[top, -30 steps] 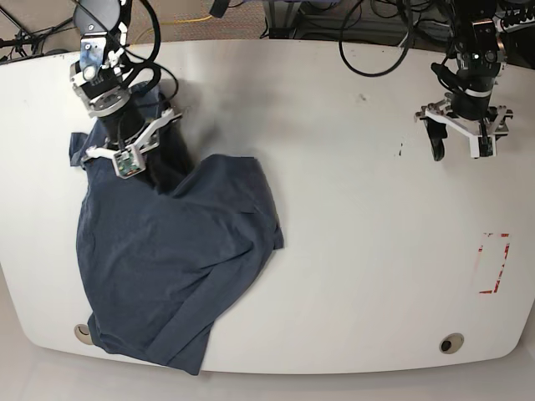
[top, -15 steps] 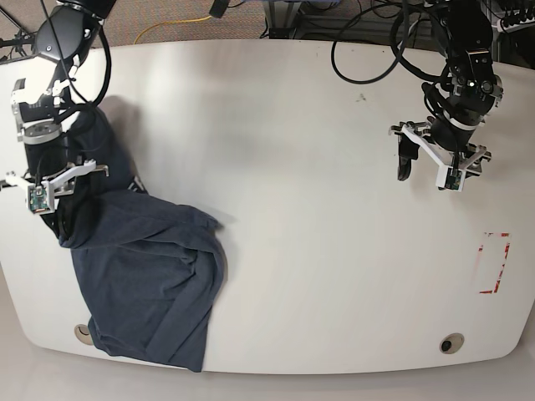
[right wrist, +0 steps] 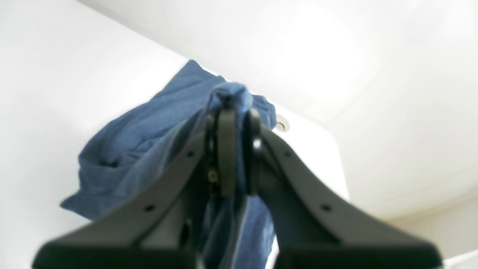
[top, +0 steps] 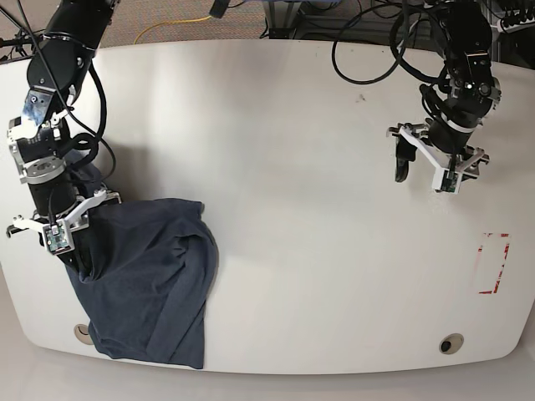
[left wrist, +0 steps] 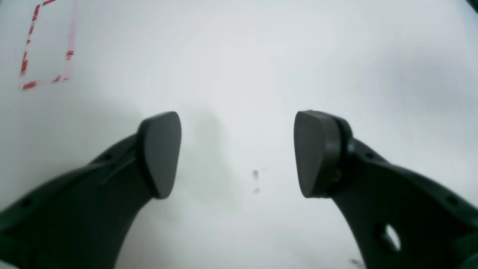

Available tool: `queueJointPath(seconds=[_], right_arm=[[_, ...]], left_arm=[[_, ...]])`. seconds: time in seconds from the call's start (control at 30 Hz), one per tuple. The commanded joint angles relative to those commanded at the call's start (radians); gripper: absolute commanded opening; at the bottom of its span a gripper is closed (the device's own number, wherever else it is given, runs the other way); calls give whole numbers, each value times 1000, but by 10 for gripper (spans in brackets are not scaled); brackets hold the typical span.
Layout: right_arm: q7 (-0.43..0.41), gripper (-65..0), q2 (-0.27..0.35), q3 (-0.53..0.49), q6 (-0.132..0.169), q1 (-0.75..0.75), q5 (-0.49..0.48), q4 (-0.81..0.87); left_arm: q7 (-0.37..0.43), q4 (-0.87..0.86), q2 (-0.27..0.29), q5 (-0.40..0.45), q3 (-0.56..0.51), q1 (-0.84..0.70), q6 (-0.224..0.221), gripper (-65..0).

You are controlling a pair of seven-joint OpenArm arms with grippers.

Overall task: Fold the T-shirt properly
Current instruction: 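Drag the gripped collar with the right gripper toward the table edge, then reach the left gripper to the shirt's bunched middle and grasp it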

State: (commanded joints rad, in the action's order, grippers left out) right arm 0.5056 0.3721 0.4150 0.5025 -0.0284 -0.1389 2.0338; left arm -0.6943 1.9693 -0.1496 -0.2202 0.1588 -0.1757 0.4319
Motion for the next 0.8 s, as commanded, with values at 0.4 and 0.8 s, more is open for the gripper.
queueJointPath(seconds=[0.4,0.8], right_arm=[[0,-650,-8,0,-3,57,0,0],[3,-650,-35,0,-5,57,0,-3]], left_arm=[[2,-379,233,6,-313,290,0,-208],[196,-965,307,-94,-437,545,0,-153]])
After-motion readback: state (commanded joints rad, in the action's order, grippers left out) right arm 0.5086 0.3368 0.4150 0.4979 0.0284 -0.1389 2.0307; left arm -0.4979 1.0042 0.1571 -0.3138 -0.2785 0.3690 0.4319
